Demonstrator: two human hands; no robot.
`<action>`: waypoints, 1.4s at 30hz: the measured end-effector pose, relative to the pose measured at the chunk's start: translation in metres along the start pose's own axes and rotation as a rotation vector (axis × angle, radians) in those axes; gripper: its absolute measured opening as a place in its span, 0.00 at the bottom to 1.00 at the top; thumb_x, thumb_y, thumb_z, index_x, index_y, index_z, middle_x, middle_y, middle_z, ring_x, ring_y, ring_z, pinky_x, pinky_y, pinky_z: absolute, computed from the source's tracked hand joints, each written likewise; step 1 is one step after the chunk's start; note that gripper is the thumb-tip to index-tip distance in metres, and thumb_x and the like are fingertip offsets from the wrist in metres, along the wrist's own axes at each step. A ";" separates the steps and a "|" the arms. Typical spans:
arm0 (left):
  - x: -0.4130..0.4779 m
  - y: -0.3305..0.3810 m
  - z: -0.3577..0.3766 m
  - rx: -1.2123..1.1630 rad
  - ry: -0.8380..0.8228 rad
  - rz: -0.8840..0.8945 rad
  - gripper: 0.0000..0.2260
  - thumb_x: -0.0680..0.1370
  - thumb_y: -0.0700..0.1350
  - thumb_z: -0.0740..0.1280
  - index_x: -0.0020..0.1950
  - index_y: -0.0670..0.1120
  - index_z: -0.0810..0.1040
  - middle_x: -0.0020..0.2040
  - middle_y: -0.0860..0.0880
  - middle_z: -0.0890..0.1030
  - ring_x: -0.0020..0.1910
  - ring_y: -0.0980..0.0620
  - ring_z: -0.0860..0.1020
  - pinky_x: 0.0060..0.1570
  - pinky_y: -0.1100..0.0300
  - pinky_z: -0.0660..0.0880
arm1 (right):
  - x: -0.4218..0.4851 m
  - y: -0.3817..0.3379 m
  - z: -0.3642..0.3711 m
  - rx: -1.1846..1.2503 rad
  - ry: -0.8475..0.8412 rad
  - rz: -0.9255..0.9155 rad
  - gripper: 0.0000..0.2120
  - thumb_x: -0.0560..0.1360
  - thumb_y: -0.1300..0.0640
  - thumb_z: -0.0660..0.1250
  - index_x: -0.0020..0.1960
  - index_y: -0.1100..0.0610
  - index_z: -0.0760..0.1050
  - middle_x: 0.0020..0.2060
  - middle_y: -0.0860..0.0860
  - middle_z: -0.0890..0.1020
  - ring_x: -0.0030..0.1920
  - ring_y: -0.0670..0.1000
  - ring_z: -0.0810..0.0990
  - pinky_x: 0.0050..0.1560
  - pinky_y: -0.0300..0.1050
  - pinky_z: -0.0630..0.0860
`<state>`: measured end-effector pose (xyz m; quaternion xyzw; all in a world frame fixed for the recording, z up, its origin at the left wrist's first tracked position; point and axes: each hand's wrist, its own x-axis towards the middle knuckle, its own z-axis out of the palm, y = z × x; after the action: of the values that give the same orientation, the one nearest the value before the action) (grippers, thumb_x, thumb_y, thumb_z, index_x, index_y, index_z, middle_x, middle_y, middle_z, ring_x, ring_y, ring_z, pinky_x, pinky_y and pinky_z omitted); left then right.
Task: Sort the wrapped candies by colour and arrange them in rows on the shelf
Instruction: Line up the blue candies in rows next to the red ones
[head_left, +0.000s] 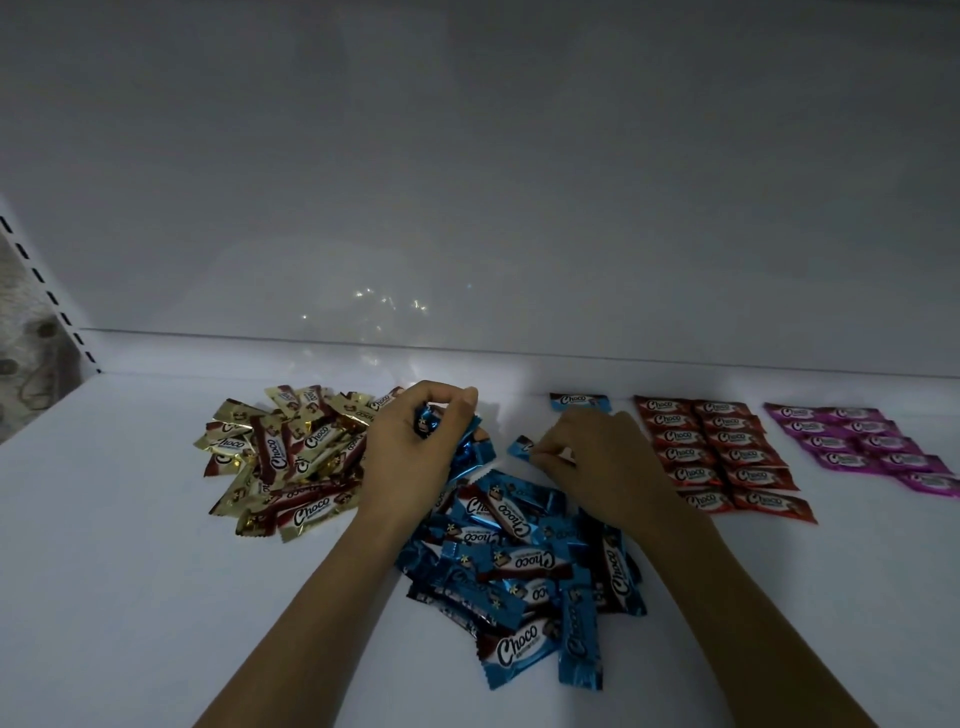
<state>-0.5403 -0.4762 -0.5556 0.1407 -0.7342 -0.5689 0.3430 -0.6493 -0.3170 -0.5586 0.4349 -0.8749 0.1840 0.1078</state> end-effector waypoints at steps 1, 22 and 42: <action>-0.001 0.001 0.001 -0.006 -0.005 0.001 0.07 0.77 0.50 0.68 0.42 0.49 0.81 0.37 0.49 0.84 0.41 0.48 0.83 0.49 0.42 0.78 | 0.000 -0.004 -0.001 -0.078 -0.053 -0.012 0.11 0.78 0.50 0.62 0.45 0.52 0.82 0.43 0.48 0.79 0.43 0.48 0.76 0.50 0.45 0.66; -0.001 0.007 0.005 -0.060 -0.007 -0.024 0.09 0.78 0.48 0.66 0.41 0.47 0.80 0.37 0.51 0.83 0.41 0.52 0.82 0.47 0.54 0.78 | 0.039 -0.027 0.019 -0.132 -0.313 0.019 0.12 0.81 0.56 0.56 0.61 0.58 0.72 0.55 0.54 0.77 0.51 0.53 0.77 0.46 0.45 0.72; 0.001 0.011 0.004 -0.156 0.036 -0.189 0.11 0.79 0.53 0.63 0.40 0.54 0.80 0.44 0.43 0.83 0.43 0.46 0.81 0.37 0.57 0.72 | 0.014 -0.004 -0.001 0.353 -0.153 0.128 0.12 0.81 0.60 0.56 0.61 0.56 0.74 0.59 0.50 0.76 0.58 0.49 0.74 0.56 0.40 0.70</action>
<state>-0.5421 -0.4705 -0.5458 0.1925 -0.6650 -0.6513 0.3106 -0.6546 -0.3286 -0.5520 0.4033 -0.8605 0.3074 -0.0490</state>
